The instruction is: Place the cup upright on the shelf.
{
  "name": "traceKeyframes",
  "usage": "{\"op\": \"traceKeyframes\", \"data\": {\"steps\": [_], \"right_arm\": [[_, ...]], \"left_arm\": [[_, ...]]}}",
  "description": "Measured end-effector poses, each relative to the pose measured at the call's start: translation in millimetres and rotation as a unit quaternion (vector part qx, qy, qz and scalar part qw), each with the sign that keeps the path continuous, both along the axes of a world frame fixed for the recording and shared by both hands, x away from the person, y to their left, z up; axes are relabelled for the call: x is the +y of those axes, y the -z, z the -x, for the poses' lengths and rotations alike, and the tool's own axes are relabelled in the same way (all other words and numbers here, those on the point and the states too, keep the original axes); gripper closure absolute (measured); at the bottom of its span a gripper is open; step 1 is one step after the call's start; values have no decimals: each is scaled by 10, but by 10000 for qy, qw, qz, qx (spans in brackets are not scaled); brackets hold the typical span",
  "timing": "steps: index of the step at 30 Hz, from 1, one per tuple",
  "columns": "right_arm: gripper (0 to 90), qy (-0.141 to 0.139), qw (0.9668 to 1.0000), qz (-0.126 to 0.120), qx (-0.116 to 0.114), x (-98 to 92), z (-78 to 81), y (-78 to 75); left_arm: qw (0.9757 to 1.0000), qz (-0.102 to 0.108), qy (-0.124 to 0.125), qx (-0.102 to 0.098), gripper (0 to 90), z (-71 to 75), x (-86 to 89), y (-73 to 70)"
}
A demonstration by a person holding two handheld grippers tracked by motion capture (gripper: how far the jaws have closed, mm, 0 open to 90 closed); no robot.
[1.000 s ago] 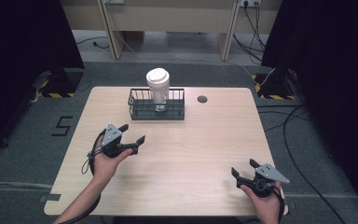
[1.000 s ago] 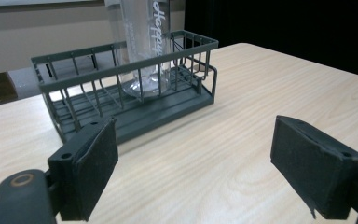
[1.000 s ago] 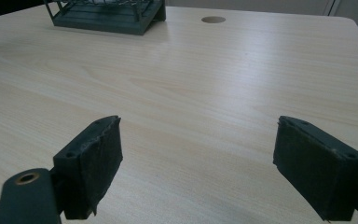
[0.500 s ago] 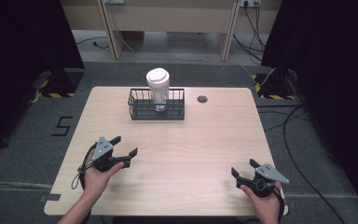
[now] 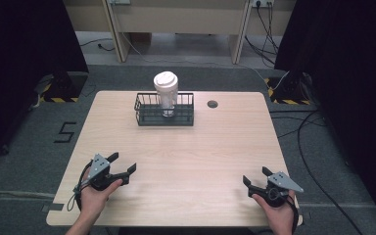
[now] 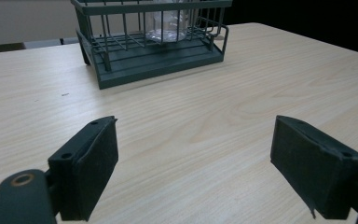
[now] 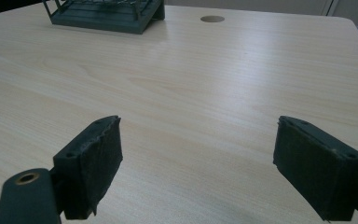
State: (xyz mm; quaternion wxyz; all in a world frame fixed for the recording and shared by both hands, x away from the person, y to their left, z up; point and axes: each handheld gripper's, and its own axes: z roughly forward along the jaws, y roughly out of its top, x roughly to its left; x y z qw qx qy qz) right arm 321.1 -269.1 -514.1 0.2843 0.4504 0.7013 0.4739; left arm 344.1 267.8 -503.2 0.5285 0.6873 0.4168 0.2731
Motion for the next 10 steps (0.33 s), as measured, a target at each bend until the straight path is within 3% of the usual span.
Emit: {"op": "traceKeyframes", "data": {"steps": [10], "right_arm": [[160, -29, 10000, -5, -2, 2, 1, 0]], "left_arm": [[10000, -49, -39, 26, 146, 69, -10, 53]]}}
